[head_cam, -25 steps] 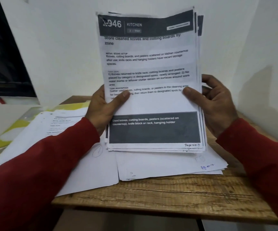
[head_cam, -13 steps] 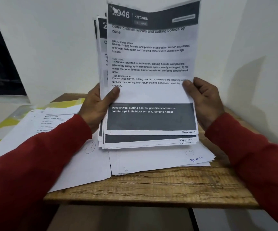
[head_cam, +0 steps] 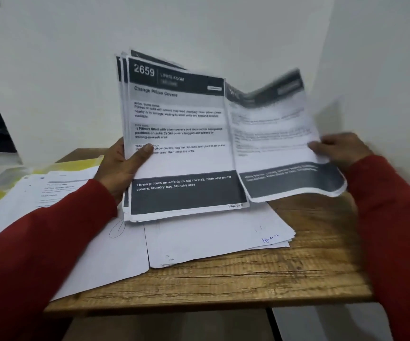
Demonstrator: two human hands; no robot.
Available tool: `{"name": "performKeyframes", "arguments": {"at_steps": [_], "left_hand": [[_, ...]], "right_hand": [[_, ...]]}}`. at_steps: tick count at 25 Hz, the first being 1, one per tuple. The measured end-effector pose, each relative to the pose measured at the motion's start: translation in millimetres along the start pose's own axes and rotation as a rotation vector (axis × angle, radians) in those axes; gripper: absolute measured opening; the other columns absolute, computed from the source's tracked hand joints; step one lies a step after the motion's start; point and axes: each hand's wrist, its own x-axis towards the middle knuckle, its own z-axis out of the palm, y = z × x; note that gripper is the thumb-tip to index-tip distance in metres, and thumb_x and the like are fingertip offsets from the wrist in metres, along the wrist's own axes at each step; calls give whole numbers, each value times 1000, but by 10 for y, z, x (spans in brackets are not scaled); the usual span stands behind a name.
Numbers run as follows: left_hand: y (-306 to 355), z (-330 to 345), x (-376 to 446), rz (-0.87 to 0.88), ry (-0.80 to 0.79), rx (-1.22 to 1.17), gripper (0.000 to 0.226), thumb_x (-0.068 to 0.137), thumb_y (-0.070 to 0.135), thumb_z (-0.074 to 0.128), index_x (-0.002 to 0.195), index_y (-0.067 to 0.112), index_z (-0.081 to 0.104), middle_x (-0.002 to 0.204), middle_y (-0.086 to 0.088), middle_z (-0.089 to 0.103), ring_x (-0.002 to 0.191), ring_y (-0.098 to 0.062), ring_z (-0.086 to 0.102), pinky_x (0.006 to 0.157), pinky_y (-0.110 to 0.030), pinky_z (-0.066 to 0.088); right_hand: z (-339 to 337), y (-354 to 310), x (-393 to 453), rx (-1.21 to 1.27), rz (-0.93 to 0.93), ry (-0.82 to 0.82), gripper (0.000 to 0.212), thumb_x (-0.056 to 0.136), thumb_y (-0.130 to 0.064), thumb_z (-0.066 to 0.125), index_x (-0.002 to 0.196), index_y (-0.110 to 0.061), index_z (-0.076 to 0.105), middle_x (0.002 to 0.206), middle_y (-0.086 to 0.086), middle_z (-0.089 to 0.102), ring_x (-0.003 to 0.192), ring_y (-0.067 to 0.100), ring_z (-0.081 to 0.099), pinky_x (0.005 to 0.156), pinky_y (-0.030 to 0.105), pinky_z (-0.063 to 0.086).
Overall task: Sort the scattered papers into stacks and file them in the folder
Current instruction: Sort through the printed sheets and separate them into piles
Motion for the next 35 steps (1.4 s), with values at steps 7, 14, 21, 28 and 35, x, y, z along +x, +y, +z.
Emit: {"name": "performKeyframes", "arguments": {"at_steps": [7,14,21,28,35], "left_hand": [[99,-56,17,29,33,-58,23,93,16,61,116,18,63,111,0,74,101,-22,70,89,-39,58],[199,39,-60,88,-45,-34,28,86,21,60,114,18,63,103,8,76,95,-12,72,80,-26,58],[159,17,-54,91,-62,14,34,89,20,60,121,10,61,106,4,75,97,-15,71,86,-31,59],[195,44,-65,80,-48,15,34,89,19,59,121,9,59,99,10,76,90,-8,72,77,-22,58],[285,54,-64,82,16,24,18,98,7,53,110,16,63,92,14,76,84,-5,72,71,-19,57]], "right_hand": [[-72,358,157,-519,184,-232,18,87,-23,75,94,-6,71,103,15,66,92,26,59,80,29,41],[-2,359,113,-476,257,-270,19,78,-14,83,72,-15,65,85,6,65,88,26,59,80,27,41],[-41,230,71,-298,187,-22,12,89,-13,70,100,-12,65,98,9,62,89,24,55,72,28,37],[-66,178,68,8,134,169,23,89,-10,68,112,-10,69,107,10,69,96,28,65,98,38,50],[323,-165,-196,334,147,-129,13,87,-3,70,98,-10,68,91,9,75,81,24,72,82,35,59]]}}
